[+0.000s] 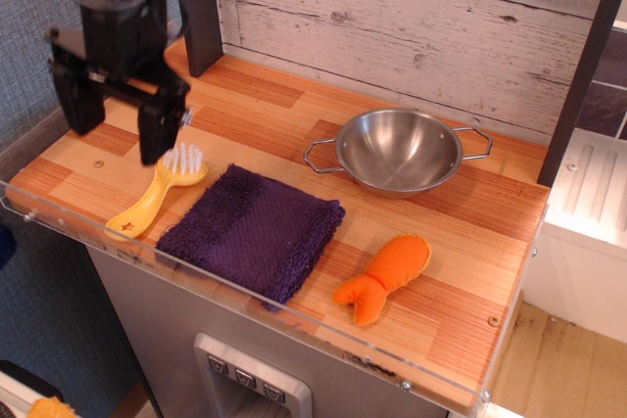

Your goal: Put the brush to the left of the bowl.

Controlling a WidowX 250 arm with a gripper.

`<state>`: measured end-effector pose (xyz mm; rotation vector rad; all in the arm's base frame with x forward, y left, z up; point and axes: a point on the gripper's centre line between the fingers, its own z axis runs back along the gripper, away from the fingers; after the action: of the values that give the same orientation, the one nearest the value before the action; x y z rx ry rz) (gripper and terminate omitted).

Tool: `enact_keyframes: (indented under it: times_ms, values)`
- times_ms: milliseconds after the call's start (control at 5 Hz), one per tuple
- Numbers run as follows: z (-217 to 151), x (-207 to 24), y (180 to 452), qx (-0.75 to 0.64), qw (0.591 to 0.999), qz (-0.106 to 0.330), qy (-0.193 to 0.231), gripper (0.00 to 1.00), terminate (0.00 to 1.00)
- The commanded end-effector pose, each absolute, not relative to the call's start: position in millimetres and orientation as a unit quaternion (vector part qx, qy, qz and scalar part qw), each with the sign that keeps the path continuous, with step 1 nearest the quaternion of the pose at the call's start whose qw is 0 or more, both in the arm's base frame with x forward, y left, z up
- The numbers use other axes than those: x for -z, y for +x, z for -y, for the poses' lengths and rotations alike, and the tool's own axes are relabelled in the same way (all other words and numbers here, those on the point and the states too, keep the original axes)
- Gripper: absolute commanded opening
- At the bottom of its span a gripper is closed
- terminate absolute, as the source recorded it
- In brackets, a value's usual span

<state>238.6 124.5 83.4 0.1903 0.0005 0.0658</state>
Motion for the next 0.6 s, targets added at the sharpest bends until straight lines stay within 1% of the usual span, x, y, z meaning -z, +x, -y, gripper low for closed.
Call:
enact_keyframes:
  times_ms: [0,200,400]
  values:
    - [-136,-61,245,-0.02,0.996,0.011,0.092,1.0,0.0]
    - [-139,-46,247,-0.015,0.997,0.005,0.077,1.0,0.0]
    - [-144,-35,249,-0.008,0.997,-0.001,0.075,1.0,0.0]
